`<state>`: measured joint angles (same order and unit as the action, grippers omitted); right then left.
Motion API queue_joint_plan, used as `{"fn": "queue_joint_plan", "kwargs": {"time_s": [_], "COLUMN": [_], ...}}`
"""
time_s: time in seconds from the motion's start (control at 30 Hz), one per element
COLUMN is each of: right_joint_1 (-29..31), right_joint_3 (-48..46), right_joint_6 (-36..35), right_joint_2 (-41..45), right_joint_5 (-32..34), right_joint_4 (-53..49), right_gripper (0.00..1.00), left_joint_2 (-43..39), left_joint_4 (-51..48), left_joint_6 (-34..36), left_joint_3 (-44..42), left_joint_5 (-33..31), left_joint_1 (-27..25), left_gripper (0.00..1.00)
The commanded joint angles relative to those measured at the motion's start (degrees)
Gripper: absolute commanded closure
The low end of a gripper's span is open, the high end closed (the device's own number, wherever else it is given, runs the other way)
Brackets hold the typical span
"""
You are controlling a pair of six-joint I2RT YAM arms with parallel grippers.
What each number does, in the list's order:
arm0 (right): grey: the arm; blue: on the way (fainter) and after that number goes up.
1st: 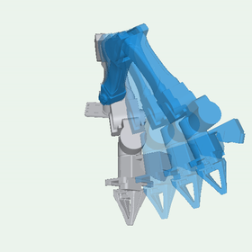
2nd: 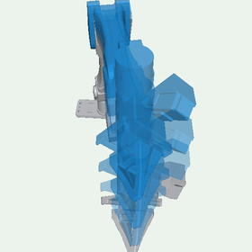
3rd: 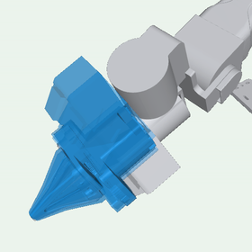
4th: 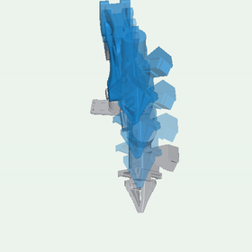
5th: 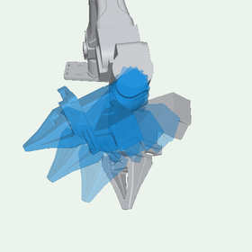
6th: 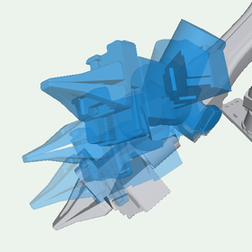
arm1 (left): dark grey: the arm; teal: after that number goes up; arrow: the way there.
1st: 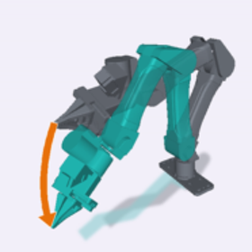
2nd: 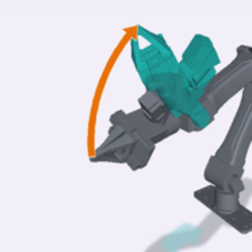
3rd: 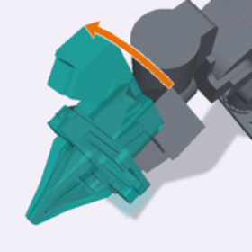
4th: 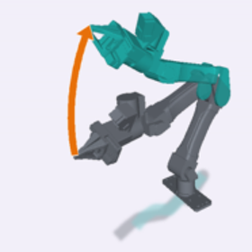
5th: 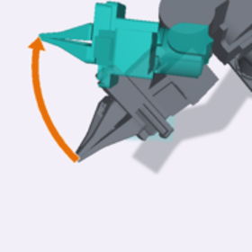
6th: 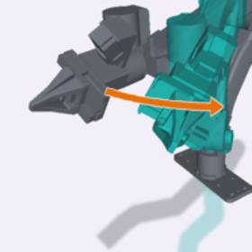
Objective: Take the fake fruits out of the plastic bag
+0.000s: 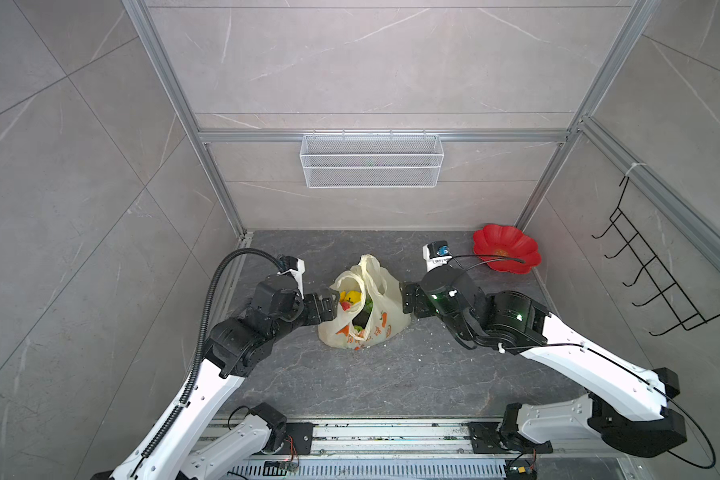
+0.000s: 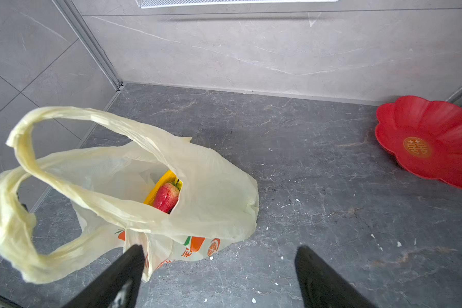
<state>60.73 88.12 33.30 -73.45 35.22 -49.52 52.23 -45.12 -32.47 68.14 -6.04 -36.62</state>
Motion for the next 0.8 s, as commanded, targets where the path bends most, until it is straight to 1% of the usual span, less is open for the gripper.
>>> {"fn": "queue_joint_plan", "kwargs": {"time_s": [0.0, 0.07, 0.17, 0.27, 0.3, 0.33, 0.4, 0.53, 0.63, 0.77], "right_joint_1": [-0.1, -0.1, -0.1, -0.1, -0.1, -0.1, -0.1, -0.1, 0.0, 0.8], "right_joint_3": [-2.3, -3.4, -4.4, -5.1, -5.2, -5.2, -5.3, -5.3, -5.3, -4.8], "right_joint_6": [2.1, 2.1, 2.1, 2.0, 2.0, 1.9, 1.8, 1.1, 0.2, -1.9], "right_joint_2": [2.5, 3.2, 3.4, 3.1, 2.9, 2.7, 2.3, 1.3, -0.1, -3.5], "right_joint_5": [1.4, 1.3, 1.7, 2.0, 2.0, 2.0, 2.1, 1.1, -0.1, -3.3], "right_joint_4": [2.7, 3.1, 3.2, 3.6, 3.8, 3.9, 4.1, 5.4, 6.7, 8.9], "right_gripper": [0.09, 0.09, 0.09, 0.09, 0.09, 0.09, 0.09, 0.09, 0.09, 0.09], "left_joint_2": [1.2, 1.9, 3.4, 6.8, 8.3, 10.0, 13.5, 19.1, 20.2, 17.9], "left_joint_4": [-1.9, -3.2, -5.0, -7.0, -7.7, -8.4, -10.2, -14.4, -15.5, -15.3], "left_joint_6": [3.2, 4.0, 3.9, 3.4, 2.9, 2.4, 1.0, -2.4, -4.7, -7.2], "left_joint_3": [4.5, 7.1, 10.3, 13.2, 13.9, 14.9, 16.4, 19.0, 18.8, 16.8], "left_joint_5": [-5.5, -8.0, -14.7, -20.0, -20.7, -23.2, -25.5, -32.9, -37.0, -40.5], "left_joint_1": [-6.7, -11.7, -19.3, -24.1, -25.1, -25.6, -25.7, -25.7, -25.7, -25.3], "left_gripper": [0.01, 0.01, 0.01, 0.01, 0.01, 0.01, 0.01, 0.08, 0.18, 0.33]}}
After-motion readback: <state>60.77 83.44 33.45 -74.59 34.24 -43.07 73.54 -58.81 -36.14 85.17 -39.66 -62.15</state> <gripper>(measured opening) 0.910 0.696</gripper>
